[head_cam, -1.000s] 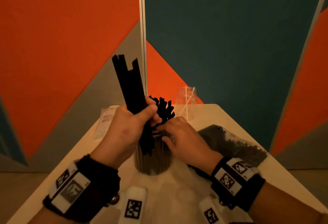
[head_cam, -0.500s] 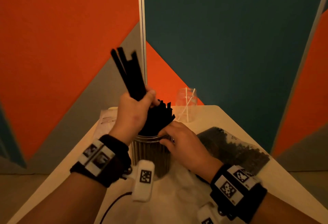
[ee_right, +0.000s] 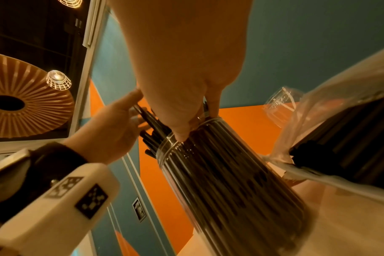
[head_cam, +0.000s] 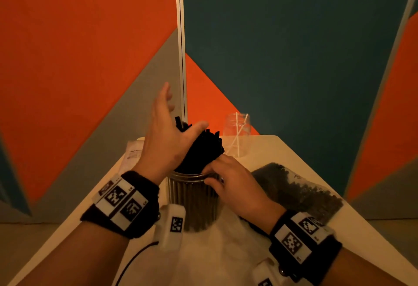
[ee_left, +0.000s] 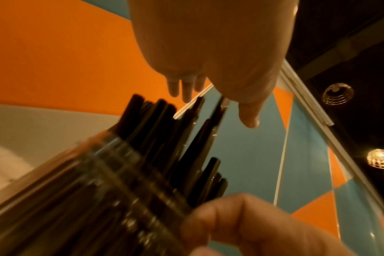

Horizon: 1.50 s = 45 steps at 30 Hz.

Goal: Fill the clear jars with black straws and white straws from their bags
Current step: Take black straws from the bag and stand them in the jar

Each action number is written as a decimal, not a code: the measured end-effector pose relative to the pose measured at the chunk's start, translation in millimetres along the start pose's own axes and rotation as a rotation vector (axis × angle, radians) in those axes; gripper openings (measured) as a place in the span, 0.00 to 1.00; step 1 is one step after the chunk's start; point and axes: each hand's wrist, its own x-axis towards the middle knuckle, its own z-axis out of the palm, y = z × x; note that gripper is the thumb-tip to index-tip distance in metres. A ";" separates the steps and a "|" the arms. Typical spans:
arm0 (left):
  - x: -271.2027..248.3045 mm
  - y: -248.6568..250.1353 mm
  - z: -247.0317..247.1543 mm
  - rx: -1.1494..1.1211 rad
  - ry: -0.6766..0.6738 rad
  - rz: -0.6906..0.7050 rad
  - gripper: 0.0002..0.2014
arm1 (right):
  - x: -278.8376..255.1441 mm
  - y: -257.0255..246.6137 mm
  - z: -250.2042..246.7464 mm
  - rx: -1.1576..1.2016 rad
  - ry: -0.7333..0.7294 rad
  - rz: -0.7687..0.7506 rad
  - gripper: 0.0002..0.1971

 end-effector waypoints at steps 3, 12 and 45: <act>6.2 11.2 -3.0 0.185 0.020 0.202 0.39 | 0.8 1.0 2.0 -0.003 -0.005 -0.005 0.08; -28.8 13.1 1.0 0.410 -0.330 0.330 0.25 | -12.3 7.2 -5.7 0.135 0.151 -0.004 0.20; -99.3 22.0 199.2 0.665 -0.993 0.093 0.14 | -101.8 90.8 -41.6 -0.437 -0.673 0.703 0.61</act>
